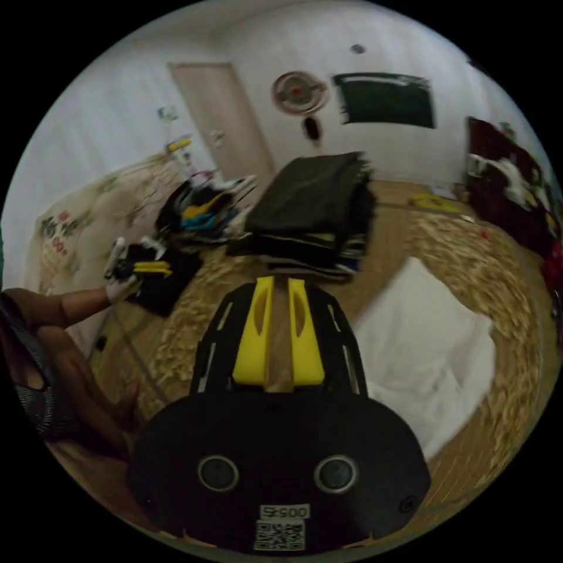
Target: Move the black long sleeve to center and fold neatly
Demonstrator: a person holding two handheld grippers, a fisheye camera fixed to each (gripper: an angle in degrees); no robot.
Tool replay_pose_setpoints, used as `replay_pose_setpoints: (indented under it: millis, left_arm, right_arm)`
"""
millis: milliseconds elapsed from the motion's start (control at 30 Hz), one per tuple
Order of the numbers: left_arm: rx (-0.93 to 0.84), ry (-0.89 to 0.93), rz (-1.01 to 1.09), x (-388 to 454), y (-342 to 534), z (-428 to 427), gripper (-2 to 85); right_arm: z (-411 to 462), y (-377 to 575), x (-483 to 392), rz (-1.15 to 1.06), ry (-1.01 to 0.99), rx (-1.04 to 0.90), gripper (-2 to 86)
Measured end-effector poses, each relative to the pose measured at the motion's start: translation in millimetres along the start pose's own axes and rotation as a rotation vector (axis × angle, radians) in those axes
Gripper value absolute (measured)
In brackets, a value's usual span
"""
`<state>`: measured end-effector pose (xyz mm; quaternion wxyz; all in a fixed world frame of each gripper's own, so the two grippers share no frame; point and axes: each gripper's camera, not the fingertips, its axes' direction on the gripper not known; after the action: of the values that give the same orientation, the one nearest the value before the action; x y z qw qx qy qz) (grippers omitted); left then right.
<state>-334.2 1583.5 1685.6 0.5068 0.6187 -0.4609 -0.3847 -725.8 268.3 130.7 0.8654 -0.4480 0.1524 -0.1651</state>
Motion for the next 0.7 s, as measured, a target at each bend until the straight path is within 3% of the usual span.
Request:
replay_pose_setpoints:
  millis: [133, 300, 367, 533, 700]
  left_arm:
    - [-0.012, -0.094, -0.097, -105.8, 74.1, 36.8, 12.7]
    - [-0.033, -0.054, -0.123, -185.8, 115.0, 83.0, 17.2]
    - [-0.074, -0.141, -0.219, -231.0, 135.1, 100.9, 16.1]
    - [-0.098, 0.041, -0.312, -325.9, 195.9, 120.2, 12.3]
    - [0.055, 0.151, -0.381, -403.0, 281.7, 98.3, 4.9]
  right_arm:
    - [81.4, -60.0, -84.9, -0.114, -0.103, -0.138, 7.5]
    - [168.6, -112.7, -177.9, -0.232, -0.147, -0.256, 7.8]
    - [201.9, -130.0, -208.7, -0.25, -0.178, -0.294, 7.8]
    - [301.6, -176.8, -294.0, -0.299, -0.236, -0.38, 7.2]
    - [381.2, -211.0, -355.7, -0.263, -0.319, -0.369, 6.2]
